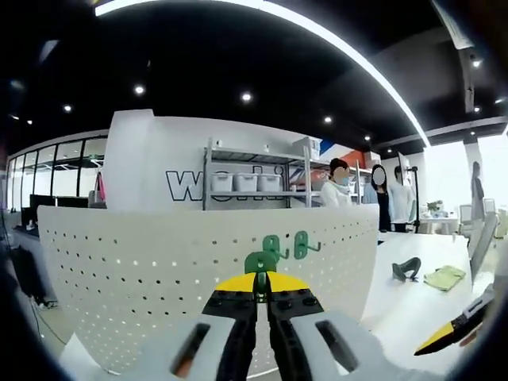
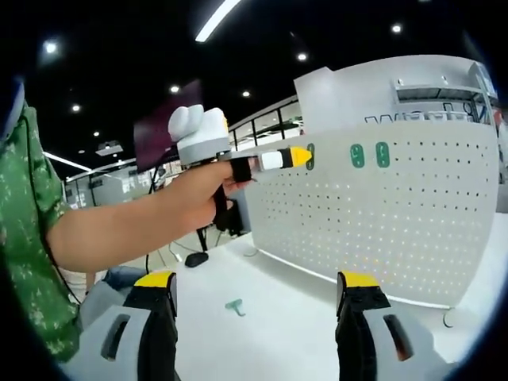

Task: Insert the hook assembly into the mounting plate slot until the hook locks in place.

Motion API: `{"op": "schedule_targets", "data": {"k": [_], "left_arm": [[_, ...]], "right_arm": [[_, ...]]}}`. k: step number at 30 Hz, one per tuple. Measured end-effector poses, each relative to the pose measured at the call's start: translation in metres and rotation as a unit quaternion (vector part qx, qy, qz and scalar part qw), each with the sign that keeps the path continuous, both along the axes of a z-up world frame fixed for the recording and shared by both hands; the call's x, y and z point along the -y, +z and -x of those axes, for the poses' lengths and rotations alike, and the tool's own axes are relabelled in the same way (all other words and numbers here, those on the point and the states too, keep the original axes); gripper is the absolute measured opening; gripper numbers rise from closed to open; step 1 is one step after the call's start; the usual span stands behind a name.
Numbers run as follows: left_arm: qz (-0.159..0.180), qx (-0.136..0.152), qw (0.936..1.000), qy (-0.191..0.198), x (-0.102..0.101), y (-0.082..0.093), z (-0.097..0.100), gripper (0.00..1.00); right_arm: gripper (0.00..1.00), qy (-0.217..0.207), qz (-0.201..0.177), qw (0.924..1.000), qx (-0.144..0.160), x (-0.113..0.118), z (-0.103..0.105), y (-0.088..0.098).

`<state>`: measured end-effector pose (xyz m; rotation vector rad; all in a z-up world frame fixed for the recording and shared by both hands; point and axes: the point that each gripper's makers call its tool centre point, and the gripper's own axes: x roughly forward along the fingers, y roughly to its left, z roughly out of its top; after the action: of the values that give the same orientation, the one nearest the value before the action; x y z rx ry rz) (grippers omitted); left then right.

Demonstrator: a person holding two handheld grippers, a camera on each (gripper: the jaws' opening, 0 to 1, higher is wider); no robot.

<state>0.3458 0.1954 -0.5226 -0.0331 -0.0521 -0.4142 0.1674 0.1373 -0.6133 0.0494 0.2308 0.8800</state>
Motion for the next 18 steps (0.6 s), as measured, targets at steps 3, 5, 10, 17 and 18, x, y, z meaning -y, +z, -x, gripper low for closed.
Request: {"op": "schedule_targets", "data": {"k": [3, 5, 10, 17, 18], "left_arm": [[0.007, 0.004, 0.9999, 0.007, 0.002, 0.004, -0.008, 0.03], [0.005, 0.007, 0.9999, 0.011, 0.004, 0.006, -0.014, 0.03], [0.010, 0.010, 0.9997, 0.021, 0.005, 0.007, -0.025, 0.03], [0.015, 0.015, 0.9988, 0.045, 0.002, 0.009, -0.040, 0.03], [0.017, 0.015, 0.9987, 0.045, 0.003, 0.009, -0.041, 0.03]], "right_arm": [[0.84, -0.002, 0.001, 1.0000, -0.003, 0.003, -0.001, -0.002], [0.84, -0.004, 0.000, 1.0000, -0.004, 0.005, -0.003, -0.003], [0.84, -0.006, 0.001, 0.9999, -0.008, 0.008, -0.005, -0.006], [0.84, -0.009, 0.001, 0.9998, -0.015, 0.015, -0.010, -0.012], [0.84, -0.008, 0.001, 0.9998, -0.016, 0.016, -0.010, -0.013]]}}
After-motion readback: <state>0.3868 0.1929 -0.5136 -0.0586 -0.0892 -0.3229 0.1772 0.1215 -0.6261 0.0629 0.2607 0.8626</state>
